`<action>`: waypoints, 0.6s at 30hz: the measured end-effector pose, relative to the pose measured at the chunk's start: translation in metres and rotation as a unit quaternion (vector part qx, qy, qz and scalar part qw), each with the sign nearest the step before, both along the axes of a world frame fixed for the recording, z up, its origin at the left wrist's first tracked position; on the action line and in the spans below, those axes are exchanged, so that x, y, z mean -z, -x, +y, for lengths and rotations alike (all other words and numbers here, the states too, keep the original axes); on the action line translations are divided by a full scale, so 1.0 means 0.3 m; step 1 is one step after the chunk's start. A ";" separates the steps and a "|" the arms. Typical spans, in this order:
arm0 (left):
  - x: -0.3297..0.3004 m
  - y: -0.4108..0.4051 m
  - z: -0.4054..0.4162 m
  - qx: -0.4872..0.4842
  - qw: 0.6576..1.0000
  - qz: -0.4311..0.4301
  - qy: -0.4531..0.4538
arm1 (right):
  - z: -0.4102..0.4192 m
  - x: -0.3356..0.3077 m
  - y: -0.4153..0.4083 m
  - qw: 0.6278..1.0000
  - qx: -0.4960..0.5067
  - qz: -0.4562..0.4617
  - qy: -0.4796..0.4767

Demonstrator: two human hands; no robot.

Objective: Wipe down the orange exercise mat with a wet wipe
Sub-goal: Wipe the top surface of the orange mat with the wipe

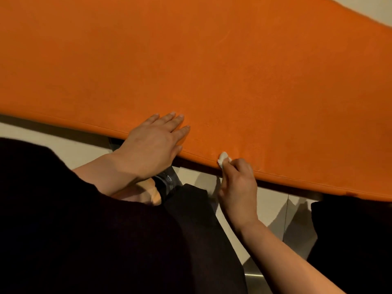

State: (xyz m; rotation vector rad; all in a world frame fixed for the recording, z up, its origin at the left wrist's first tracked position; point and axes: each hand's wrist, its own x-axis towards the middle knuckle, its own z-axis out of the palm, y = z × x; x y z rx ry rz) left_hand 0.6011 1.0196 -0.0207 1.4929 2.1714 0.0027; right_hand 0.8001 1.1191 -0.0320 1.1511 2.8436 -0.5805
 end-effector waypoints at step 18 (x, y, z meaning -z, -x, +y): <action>-0.016 0.067 -0.063 -0.212 0.977 0.022 -0.013 | -0.130 0.002 0.396 0.981 -0.151 0.111 0.052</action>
